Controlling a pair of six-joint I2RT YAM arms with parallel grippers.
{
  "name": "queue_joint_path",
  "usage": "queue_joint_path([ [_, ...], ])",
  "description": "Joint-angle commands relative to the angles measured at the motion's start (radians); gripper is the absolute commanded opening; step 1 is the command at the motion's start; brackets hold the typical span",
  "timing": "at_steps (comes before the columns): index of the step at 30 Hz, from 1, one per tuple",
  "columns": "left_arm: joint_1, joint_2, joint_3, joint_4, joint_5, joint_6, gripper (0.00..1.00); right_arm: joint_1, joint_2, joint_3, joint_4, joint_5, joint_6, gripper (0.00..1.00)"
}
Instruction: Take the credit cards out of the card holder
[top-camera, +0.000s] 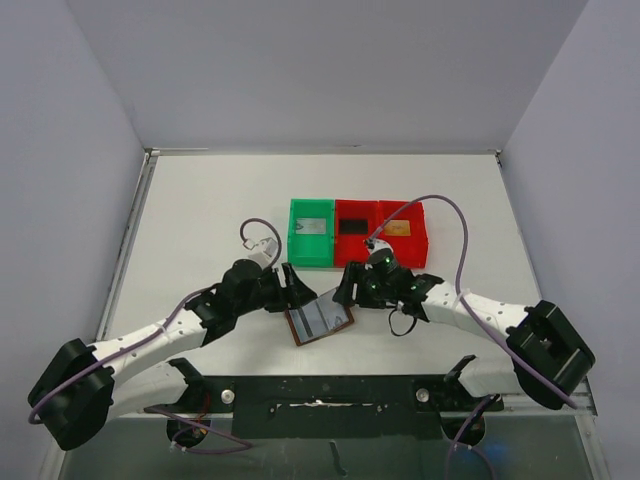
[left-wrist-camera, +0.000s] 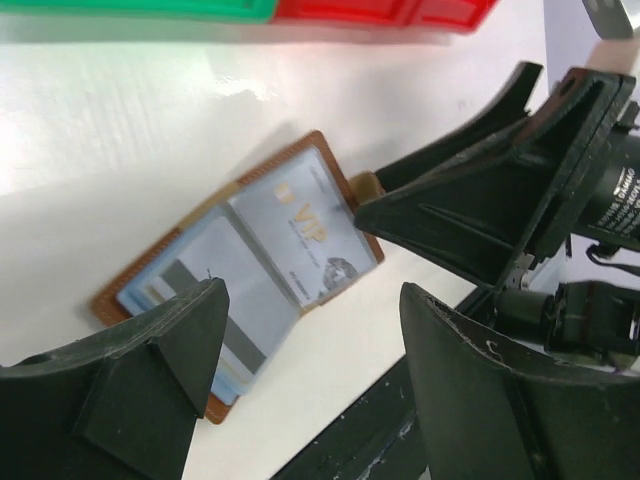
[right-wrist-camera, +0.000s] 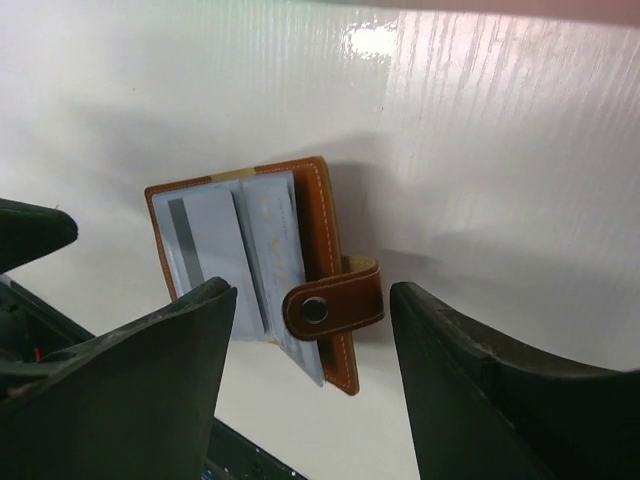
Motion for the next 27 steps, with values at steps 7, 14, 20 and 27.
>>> queue_joint_path([
  [7, 0.102, -0.063, 0.071, -0.154, 0.124, 0.011, 0.68, -0.002, 0.009, 0.248, -0.184, 0.133, -0.023, 0.61],
  [14, 0.103, -0.11, 0.08, -0.171, 0.097, -0.047, 0.68, 0.055, 0.143, 0.363, -0.107, 0.03, -0.048, 0.44],
  [20, 0.101, -0.101, 0.021, -0.037, 0.109, -0.096, 0.68, 0.105, 0.18, 0.281, -0.097, 0.084, -0.048, 0.42],
  [27, 0.098, -0.051, -0.014, 0.052, 0.168, -0.121, 0.68, 0.104, 0.164, 0.107, 0.013, 0.124, 0.03, 0.41],
])
